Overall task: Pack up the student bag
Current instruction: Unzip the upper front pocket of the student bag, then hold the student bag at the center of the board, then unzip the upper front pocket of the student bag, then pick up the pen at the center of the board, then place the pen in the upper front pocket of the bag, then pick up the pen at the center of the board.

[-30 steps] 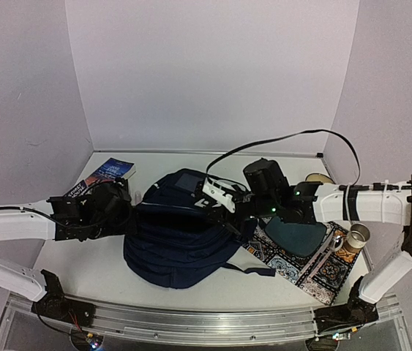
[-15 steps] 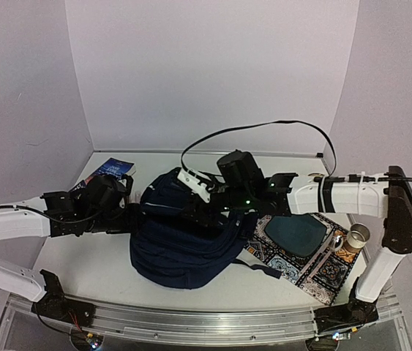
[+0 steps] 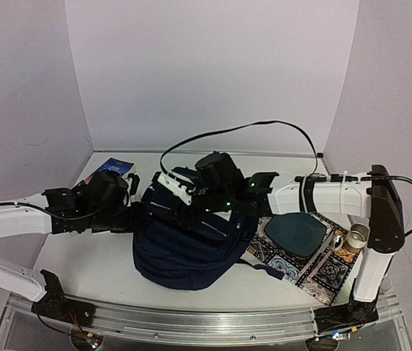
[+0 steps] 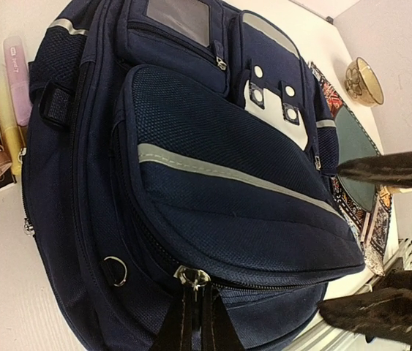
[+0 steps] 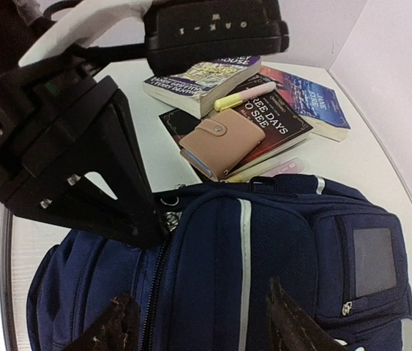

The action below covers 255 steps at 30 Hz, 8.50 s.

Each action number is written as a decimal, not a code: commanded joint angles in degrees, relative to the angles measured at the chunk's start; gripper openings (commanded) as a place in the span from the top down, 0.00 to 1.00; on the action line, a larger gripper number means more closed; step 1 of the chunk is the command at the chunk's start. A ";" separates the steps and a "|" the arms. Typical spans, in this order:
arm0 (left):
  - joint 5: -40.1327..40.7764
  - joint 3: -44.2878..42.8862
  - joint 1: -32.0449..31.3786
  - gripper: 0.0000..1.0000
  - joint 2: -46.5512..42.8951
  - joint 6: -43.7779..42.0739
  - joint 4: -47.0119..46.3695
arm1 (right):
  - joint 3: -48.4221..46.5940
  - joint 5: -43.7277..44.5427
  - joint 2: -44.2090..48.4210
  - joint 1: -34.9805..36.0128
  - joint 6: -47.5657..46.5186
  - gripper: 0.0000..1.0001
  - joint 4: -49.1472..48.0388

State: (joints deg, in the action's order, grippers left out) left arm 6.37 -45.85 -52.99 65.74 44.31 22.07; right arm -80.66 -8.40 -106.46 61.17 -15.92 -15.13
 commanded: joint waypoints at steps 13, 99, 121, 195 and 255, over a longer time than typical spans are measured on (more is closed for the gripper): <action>1.22 -3.92 -0.45 1.00 -0.35 -3.04 -3.39 | -3.14 2.79 -2.61 0.70 2.34 0.89 2.62; 14.50 -29.75 39.36 0.41 42.21 -17.12 10.91 | -10.65 6.57 -1.61 -5.34 7.26 1.00 5.11; -0.61 -28.66 40.99 1.00 33.71 -15.13 11.34 | -12.35 9.35 -1.18 -5.27 5.52 1.00 5.11; -0.46 -6.12 5.00 0.36 12.72 22.35 -25.44 | -15.71 17.19 -2.73 -2.68 13.74 1.00 6.34; 3.16 -16.62 28.03 0.53 33.60 -8.18 -0.53 | -12.21 24.37 -2.75 -2.76 12.14 1.00 6.52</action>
State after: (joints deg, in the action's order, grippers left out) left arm 6.73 -58.50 -25.15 98.76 37.47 20.34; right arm -91.33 13.17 -111.37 58.81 -3.60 -6.85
